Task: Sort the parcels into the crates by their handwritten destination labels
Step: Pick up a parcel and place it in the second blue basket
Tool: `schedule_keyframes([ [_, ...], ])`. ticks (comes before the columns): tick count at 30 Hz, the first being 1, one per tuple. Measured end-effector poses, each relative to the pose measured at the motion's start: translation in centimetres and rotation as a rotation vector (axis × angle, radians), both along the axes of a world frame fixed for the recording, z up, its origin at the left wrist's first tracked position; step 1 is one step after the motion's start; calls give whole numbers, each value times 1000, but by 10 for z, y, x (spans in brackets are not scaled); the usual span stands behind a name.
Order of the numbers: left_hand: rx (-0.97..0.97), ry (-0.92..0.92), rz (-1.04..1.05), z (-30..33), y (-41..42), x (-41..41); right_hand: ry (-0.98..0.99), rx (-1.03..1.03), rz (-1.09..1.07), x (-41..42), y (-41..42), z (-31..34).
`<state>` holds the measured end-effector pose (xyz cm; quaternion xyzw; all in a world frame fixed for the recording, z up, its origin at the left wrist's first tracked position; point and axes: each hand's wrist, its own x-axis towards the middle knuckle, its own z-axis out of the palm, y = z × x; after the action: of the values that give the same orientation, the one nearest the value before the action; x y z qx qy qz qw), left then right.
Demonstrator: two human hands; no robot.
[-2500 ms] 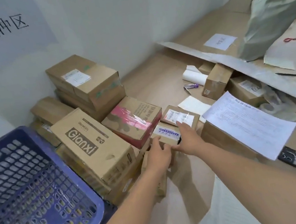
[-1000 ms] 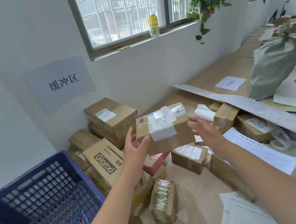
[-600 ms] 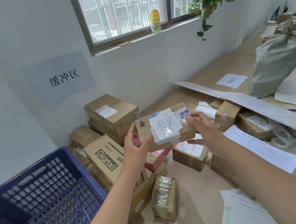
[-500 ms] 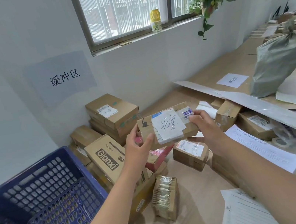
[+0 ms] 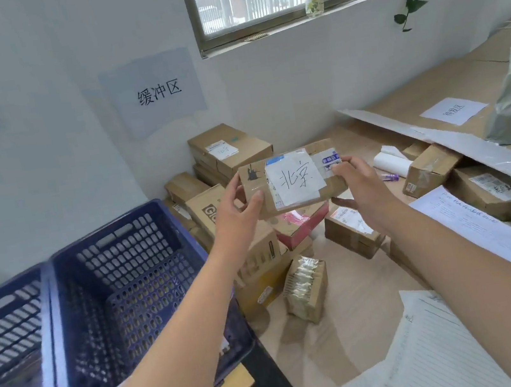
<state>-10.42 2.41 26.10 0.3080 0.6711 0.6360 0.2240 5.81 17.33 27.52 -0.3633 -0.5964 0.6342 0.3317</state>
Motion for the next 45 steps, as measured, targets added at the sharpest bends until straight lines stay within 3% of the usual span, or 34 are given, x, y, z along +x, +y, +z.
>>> schedule_keyframes([
  [11,10,56,314,12,-196,-33,55,-1,341,-85,-151,3],
  [24,-1,33,396,4,-350,-81,-22,61,462,-156,-290,3],
  [34,-476,211,254,-24,-349,-128,-445,265,427,-207,-291,-45],
  [38,-793,237,124,-48,-318,-153,-634,277,565,-231,-262,-72],
  [42,-1237,282,-72,-57,-292,-164,-756,92,813,-250,-239,-94],
  [45,-1356,336,-188,-68,-280,-170,-896,47,1025,-262,-229,-117],
])
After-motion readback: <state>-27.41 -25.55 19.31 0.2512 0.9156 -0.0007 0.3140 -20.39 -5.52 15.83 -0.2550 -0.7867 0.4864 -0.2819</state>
